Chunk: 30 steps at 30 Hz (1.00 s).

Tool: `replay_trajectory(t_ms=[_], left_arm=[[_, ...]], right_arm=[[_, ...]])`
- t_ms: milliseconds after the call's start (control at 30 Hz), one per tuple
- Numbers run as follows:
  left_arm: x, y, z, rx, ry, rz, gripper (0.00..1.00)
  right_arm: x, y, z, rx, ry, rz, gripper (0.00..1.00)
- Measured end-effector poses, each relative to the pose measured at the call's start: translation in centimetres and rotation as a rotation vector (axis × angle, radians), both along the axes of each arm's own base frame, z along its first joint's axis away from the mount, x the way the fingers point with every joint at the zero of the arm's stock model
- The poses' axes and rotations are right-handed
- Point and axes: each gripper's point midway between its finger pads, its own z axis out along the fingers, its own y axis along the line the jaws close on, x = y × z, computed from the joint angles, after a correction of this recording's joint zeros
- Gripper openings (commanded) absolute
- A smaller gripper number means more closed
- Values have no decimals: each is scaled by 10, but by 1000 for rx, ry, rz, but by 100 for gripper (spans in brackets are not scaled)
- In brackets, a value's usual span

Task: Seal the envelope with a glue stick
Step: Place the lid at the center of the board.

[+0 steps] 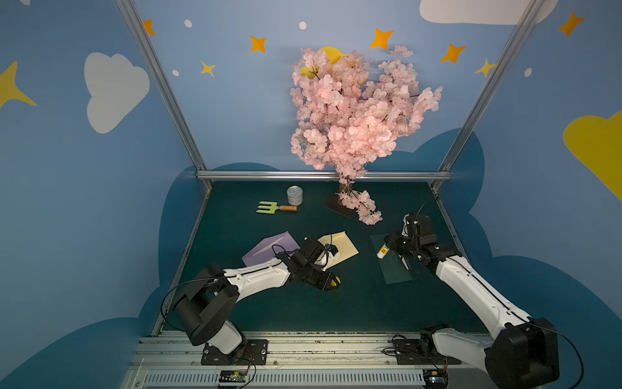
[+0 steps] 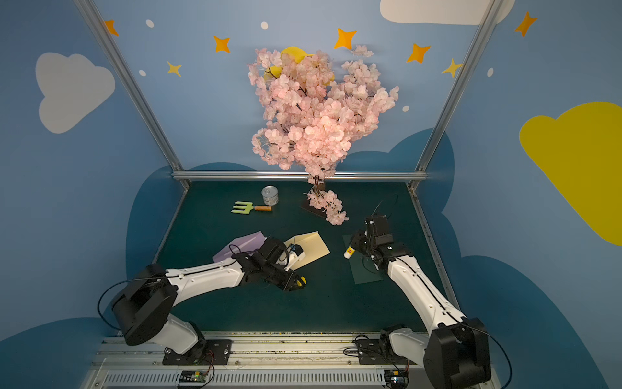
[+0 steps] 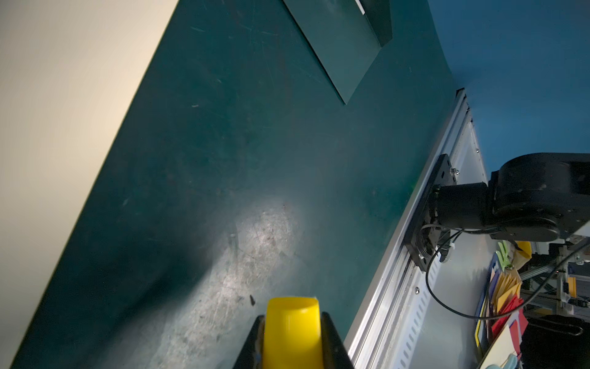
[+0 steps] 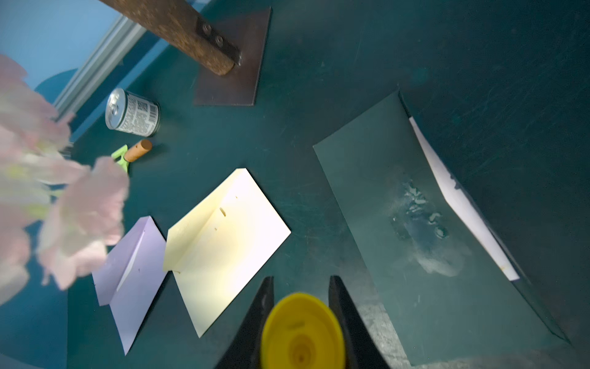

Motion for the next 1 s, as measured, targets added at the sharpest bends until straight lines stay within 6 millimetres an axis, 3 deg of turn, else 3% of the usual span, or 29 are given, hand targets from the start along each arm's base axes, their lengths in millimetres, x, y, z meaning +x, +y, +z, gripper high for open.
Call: replay_trajectory(t_ms=[133,300,467,667,800,1000], left_arm=[[2,-8,-6,40,-12,-14,3],[6,-15,-28,138,-3,-28,3],[9,-18,-46,219,5,-29,3],[8,-16,-50,259,2,-44,3],[6,-13,-58,243,-23,-47,22],[7,-19,-55,191,-62,-58,41]], right_arm=[[-14,11,-21,26,110,67,0],[-31,22,-45,63,248,124,0],[-36,27,-46,86,272,143,0],[-37,28,-43,96,267,148,0],[-36,30,-42,110,259,152,0],[-39,34,-45,138,264,160,0]])
